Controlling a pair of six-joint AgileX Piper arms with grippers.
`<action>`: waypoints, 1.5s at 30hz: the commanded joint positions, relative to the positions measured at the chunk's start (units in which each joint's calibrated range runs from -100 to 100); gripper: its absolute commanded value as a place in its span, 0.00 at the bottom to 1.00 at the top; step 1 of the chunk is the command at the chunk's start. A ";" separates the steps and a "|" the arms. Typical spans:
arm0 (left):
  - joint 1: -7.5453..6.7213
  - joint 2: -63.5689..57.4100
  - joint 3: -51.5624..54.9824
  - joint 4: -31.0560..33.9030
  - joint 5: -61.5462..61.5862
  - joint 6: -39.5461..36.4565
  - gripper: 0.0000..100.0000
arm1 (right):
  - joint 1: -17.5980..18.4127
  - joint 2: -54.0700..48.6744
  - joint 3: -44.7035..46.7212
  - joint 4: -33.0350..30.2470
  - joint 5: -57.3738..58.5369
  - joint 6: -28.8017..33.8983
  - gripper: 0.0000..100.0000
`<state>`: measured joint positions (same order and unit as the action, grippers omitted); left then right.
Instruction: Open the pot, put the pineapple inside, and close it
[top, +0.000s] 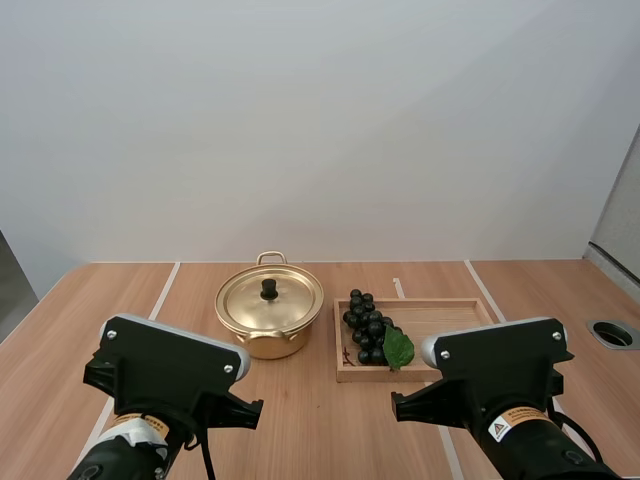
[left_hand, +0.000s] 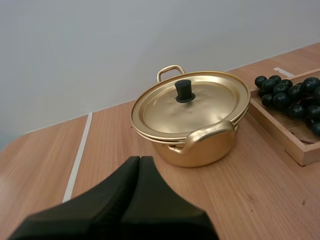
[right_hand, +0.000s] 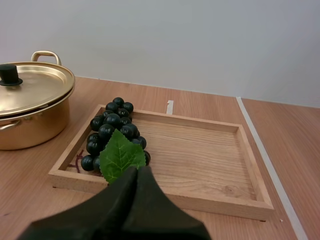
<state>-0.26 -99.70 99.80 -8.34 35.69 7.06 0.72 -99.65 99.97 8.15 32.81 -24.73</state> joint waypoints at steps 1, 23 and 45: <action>-0.24 -0.30 0.20 0.10 -1.02 -0.45 0.00 | -0.23 -0.35 0.03 0.24 -0.31 0.06 0.00; 0.00 -0.30 0.20 -0.78 -1.76 -0.24 0.00 | 0.19 -0.35 0.03 1.68 -0.67 0.06 0.00; -0.12 -0.30 0.20 -1.96 -4.54 -3.57 0.00 | 0.44 -0.35 0.03 4.80 -0.67 0.15 0.00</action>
<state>-0.26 -99.70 99.94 -9.52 32.62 3.61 1.44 -99.65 99.97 12.22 32.81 -24.53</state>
